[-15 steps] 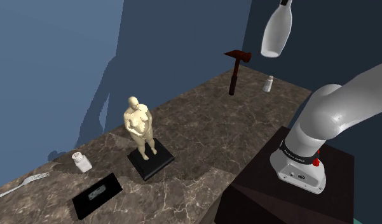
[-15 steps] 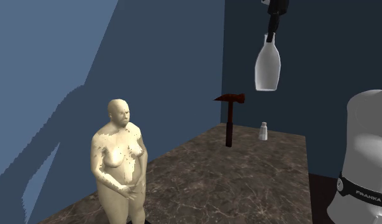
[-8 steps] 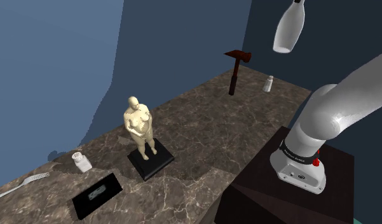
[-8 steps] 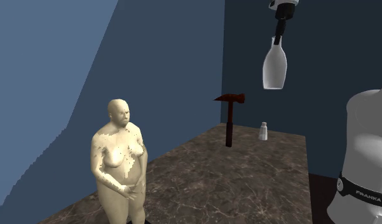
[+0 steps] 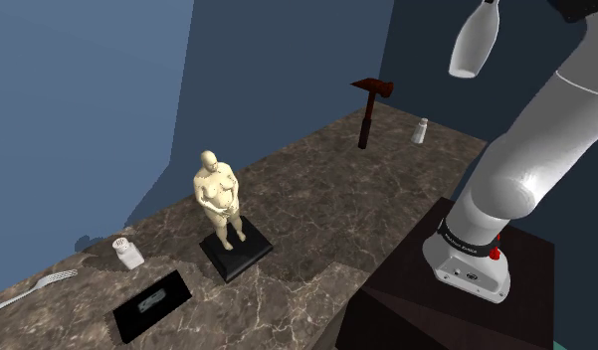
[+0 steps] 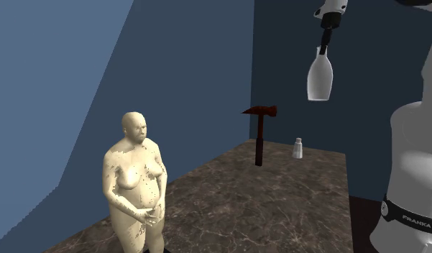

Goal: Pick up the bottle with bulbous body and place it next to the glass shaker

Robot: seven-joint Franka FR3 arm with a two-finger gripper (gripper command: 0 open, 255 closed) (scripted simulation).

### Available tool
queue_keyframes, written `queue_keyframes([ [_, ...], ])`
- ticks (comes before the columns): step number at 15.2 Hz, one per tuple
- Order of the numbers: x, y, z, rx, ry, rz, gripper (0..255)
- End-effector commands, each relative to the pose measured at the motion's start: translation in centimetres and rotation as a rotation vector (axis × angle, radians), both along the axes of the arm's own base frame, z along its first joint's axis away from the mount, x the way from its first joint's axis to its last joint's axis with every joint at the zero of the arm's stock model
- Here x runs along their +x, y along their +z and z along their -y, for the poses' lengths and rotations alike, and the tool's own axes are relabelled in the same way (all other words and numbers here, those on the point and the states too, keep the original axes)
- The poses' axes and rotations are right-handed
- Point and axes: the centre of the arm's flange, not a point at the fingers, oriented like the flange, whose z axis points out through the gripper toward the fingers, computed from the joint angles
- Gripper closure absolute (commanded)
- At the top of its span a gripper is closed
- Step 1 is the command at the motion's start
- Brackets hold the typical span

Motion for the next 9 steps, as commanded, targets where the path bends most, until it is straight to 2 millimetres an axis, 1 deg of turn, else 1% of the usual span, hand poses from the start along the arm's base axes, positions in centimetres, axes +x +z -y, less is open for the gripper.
queue_keyframes([
  [1, -0.5, 0.2, 2.1, -0.003, 0.010, 0.003, 255],
  [4, -1.9, 0.2, 5.7, -0.003, 0.010, 0.003, 255],
  [9, -1.9, -2.5, 5.7, -0.003, 0.010, 0.003, 255],
])
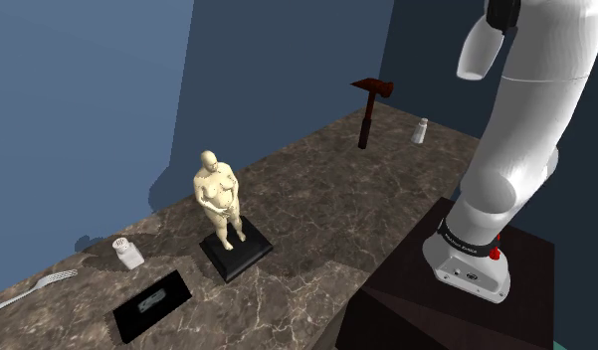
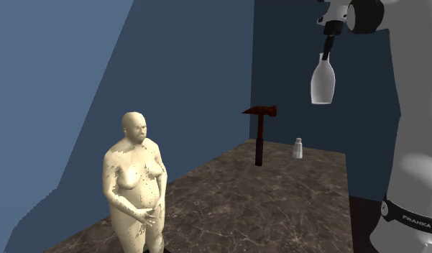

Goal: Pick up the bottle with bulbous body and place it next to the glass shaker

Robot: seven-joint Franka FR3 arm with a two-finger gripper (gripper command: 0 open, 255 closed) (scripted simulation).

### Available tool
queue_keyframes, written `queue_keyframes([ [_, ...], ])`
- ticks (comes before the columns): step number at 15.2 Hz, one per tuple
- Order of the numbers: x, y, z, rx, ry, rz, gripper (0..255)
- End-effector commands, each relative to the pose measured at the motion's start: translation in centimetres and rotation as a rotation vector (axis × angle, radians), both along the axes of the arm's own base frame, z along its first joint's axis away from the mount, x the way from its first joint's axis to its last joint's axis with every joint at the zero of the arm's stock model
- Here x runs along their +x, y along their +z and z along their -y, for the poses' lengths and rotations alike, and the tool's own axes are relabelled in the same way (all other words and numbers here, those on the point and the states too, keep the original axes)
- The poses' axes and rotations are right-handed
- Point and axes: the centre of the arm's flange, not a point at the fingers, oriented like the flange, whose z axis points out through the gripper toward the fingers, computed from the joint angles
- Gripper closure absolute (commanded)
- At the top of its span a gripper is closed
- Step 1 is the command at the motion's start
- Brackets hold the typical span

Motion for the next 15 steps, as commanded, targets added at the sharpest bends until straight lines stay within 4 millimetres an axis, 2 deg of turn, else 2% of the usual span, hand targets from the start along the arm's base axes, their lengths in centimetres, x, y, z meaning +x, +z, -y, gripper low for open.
queue_keyframes([
  [1, -0.1, -1.2, 0.0, 0.000, 0.001, -0.001, 255],
  [15, -0.1, -8.6, 0.0, 0.000, 0.001, -0.001, 255],
])
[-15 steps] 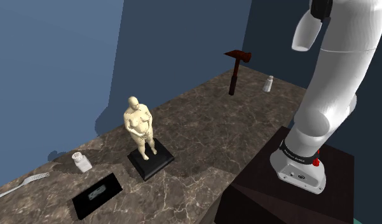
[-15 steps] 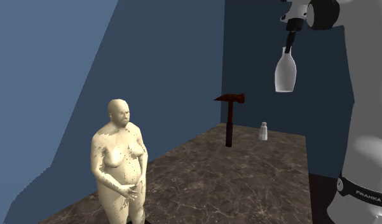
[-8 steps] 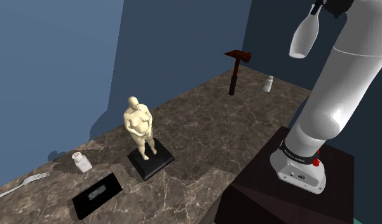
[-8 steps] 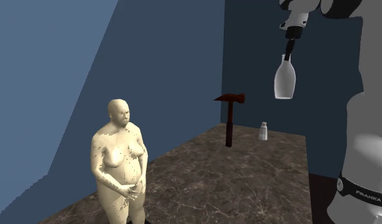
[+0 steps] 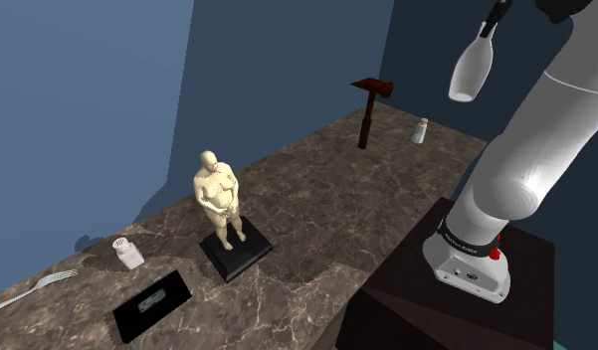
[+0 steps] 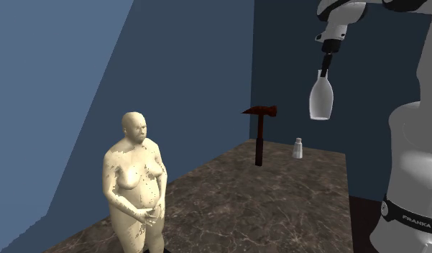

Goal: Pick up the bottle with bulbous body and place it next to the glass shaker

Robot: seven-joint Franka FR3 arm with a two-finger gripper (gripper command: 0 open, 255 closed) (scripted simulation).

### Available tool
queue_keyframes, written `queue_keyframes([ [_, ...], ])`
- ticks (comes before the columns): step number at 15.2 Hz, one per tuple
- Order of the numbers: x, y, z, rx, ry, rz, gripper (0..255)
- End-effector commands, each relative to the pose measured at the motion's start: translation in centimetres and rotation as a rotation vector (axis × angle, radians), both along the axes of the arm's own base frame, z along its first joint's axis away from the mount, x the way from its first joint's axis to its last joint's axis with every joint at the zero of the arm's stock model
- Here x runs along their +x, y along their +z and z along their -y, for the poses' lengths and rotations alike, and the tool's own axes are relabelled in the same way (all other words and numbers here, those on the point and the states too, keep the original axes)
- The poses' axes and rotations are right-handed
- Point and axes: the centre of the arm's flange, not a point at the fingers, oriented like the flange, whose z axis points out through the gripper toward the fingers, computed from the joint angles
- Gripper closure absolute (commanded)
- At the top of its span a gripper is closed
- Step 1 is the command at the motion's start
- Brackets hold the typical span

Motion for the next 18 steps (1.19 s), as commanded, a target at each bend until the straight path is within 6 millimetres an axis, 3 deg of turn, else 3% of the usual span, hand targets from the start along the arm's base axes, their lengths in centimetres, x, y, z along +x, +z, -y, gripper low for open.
queue_keyframes([
  [1, 0.0, -1.1, -0.1, -0.002, 0.001, 0.000, 255],
  [18, 0.0, -10.1, -0.1, -0.002, 0.001, 0.000, 255],
])
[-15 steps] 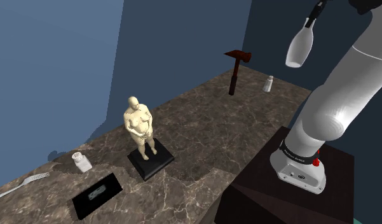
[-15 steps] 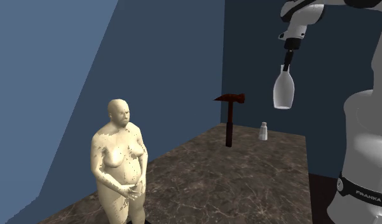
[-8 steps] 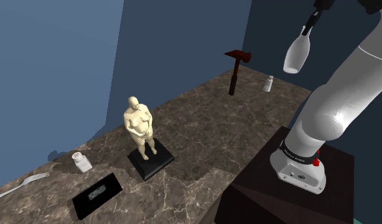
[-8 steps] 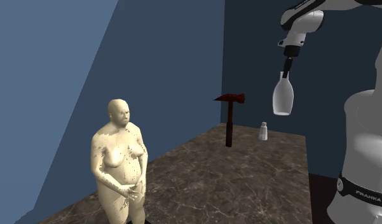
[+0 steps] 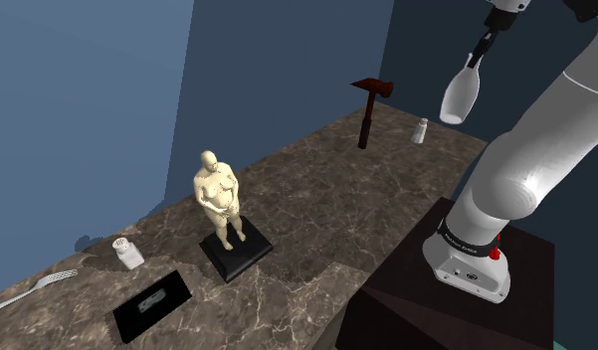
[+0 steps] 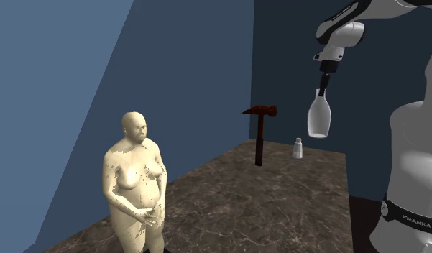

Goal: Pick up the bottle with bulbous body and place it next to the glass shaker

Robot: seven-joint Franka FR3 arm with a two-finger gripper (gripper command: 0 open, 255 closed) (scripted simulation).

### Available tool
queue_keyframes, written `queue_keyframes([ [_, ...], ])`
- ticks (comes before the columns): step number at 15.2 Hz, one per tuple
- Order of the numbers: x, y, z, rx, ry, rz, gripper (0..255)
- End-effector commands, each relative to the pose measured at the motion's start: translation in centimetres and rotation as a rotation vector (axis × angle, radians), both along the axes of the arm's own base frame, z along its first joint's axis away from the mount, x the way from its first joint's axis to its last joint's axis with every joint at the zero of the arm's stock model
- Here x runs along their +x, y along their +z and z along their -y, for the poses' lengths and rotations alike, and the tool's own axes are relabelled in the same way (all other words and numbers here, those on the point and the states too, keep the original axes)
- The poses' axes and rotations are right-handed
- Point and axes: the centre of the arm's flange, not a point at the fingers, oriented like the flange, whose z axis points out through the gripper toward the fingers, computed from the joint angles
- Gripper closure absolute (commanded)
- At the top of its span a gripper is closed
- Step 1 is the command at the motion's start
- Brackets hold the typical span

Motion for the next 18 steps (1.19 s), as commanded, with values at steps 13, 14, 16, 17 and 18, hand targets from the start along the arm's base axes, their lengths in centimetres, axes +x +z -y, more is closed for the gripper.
queue_keyframes([
  [13, 0.1, -7.5, -0.1, -0.001, 0.000, 0.000, 255],
  [14, 0.1, -8.0, -0.1, -0.001, 0.000, 0.000, 255],
  [16, 0.1, -9.1, -0.1, -0.001, 0.000, 0.000, 255],
  [17, 0.1, -9.6, -0.1, -0.001, 0.000, 0.000, 255],
  [18, 0.1, -10.1, -0.1, -0.001, 0.000, 0.000, 255],
])
